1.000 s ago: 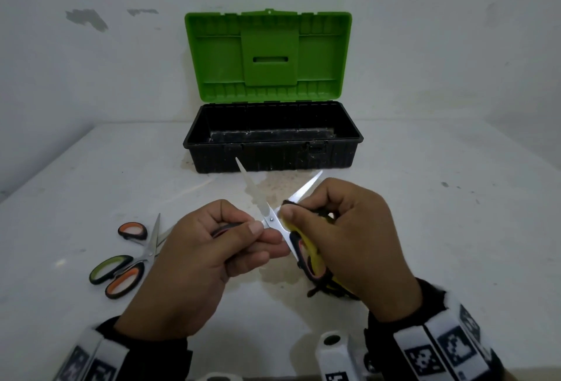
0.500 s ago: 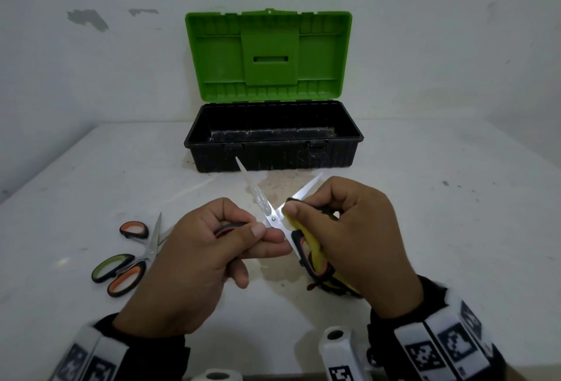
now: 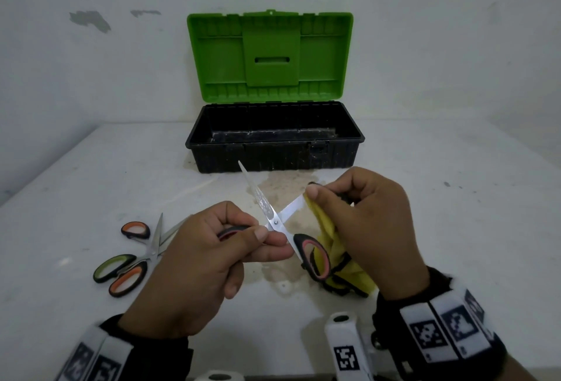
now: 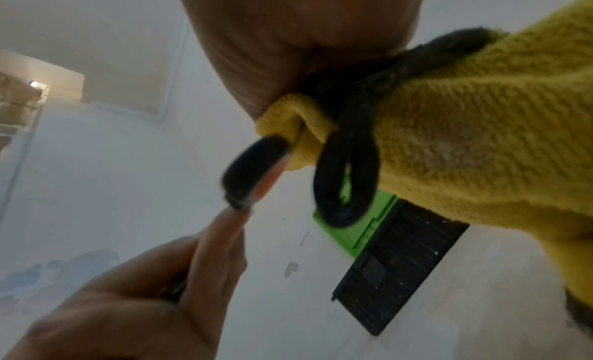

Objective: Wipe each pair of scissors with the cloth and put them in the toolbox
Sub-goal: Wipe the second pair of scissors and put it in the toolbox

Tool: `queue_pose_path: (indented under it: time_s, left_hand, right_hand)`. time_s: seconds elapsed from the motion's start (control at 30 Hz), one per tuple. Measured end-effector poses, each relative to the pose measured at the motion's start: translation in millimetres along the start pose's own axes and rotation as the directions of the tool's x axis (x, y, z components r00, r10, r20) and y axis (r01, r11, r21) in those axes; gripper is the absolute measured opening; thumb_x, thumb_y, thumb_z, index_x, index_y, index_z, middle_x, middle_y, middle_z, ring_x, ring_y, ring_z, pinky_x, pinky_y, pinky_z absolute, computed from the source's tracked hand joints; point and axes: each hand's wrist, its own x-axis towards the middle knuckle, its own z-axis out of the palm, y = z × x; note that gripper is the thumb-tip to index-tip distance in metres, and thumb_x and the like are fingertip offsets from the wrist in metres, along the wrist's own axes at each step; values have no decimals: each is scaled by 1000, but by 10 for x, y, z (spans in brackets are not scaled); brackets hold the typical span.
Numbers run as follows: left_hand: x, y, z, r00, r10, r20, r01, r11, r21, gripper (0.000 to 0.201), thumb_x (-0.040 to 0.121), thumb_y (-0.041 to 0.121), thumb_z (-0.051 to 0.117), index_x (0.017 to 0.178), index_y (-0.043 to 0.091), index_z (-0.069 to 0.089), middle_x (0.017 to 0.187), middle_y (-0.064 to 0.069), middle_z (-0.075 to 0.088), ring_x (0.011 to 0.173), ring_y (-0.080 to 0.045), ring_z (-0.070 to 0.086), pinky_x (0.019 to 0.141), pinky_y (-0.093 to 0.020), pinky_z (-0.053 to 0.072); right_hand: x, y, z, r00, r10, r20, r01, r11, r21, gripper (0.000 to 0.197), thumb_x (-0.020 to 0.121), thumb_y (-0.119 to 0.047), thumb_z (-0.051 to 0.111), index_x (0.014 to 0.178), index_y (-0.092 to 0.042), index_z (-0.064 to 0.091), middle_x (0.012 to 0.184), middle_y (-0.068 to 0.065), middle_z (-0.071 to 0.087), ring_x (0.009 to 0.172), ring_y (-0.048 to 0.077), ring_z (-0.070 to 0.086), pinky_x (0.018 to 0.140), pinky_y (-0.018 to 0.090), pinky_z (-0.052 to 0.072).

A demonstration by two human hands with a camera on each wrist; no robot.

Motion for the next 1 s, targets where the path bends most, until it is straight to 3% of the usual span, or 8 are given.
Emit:
queue_pose_path:
  time_s: [0.1, 0.3, 0.37, 0.47, 0.63, 0.77, 0.93, 1.0]
  left_hand:
    - [3, -22, 7, 1000, -2, 1, 2, 1000, -9, 9, 92, -6, 52, 86, 0, 50, 82, -26, 74, 79, -35, 76, 29, -12, 27]
    - [34, -38, 18, 1000, -25, -2, 25, 999, -19, 9, 92, -5, 53, 85, 0, 52, 83, -25, 74, 79, -33, 76, 29, -14, 29]
    - [46, -50, 16, 999, -32, -4, 32, 999, -16, 9, 93, -4, 53, 85, 0, 52, 83, -25, 74, 79, -32, 76, 30, -14, 30]
    - [60, -73, 28, 999, -36, -7, 36, 999, -6, 7, 93, -4, 53, 87, -1, 52, 83, -23, 75, 79, -31, 76, 30, -15, 31]
    - [68, -91, 46, 1000, 14, 8, -15, 998, 65, 4, 93, -4, 55, 92, -2, 51, 82, -21, 75, 80, -32, 76, 31, -18, 34]
    - [70, -105, 22, 999, 50, 10, -51, 997, 60, 8, 91, -5, 56, 89, -1, 50, 82, -23, 75, 80, -33, 76, 31, -18, 35]
    - [81, -136, -2, 1000, 6, 6, -6, 1000, 10, 8, 92, -6, 55, 89, -1, 50, 84, -26, 74, 80, -35, 76, 33, -19, 40]
    - [91, -135, -12, 1000, -10, 3, 10, 1000, -13, 6, 92, -5, 55, 89, -2, 51, 84, -25, 74, 81, -35, 76, 35, -18, 41]
  right_hand:
    - [124, 76, -60, 998, 60, -34, -61, 998, -5, 24, 79, -31, 81, 64, -19, 67, 58, -8, 66, 52, 5, 58, 52, 18, 44]
    - [193, 97, -185, 991, 95, -96, -93, 995, 20, 22, 79, -34, 81, 68, -19, 70, 60, -2, 69, 57, 17, 65, 55, 33, 54]
    - [147, 37, -192, 996, 64, -68, -61, 997, 48, 19, 78, -32, 81, 69, -19, 70, 62, -4, 69, 56, 14, 64, 53, 28, 51]
    - [7, -92, -126, 998, -45, 40, 45, 999, -9, 18, 77, -28, 82, 68, -20, 69, 62, -9, 66, 57, 6, 60, 53, 9, 40]
    - [-112, -83, 26, 983, -129, 134, 143, 985, -97, 19, 78, -29, 81, 69, -18, 68, 62, -10, 65, 65, 9, 61, 55, 12, 45]
    - [-42, -8, 22, 995, -67, 78, 76, 990, -120, 22, 80, -32, 80, 67, -20, 66, 62, -8, 63, 62, 10, 59, 54, 15, 43]
    - [165, 162, -119, 997, 62, -39, -66, 991, -118, 26, 79, -31, 80, 63, -18, 64, 53, -7, 59, 49, 4, 52, 49, 11, 38]
    - [210, 198, -194, 990, 135, -31, -136, 990, -34, 25, 79, -33, 80, 66, -18, 66, 55, -4, 63, 48, 6, 56, 48, 18, 43]
